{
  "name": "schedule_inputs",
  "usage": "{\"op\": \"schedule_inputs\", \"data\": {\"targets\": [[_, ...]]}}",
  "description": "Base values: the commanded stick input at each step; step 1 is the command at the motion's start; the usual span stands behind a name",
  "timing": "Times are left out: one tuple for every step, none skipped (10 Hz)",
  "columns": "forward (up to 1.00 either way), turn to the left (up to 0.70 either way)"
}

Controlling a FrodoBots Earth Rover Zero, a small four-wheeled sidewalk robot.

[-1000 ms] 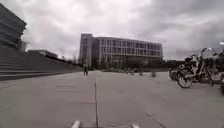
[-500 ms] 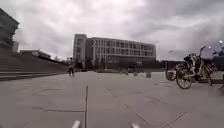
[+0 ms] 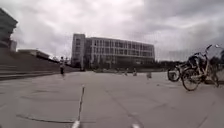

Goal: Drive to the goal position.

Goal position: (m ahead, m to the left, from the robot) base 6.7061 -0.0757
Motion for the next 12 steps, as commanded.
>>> {"op": "schedule_inputs", "data": {"targets": [[0.70,-0.31],[0.70,-0.15],[0.70,-0.13],[0.70,-0.33],[0.70,-0.34],[0.70,-0.04],[0.70,-0.15],[0.70,-0.25],[0.70,-0.29],[0.70,-0.13],[0.70,-0.04],[0.70,-0.08]]}}
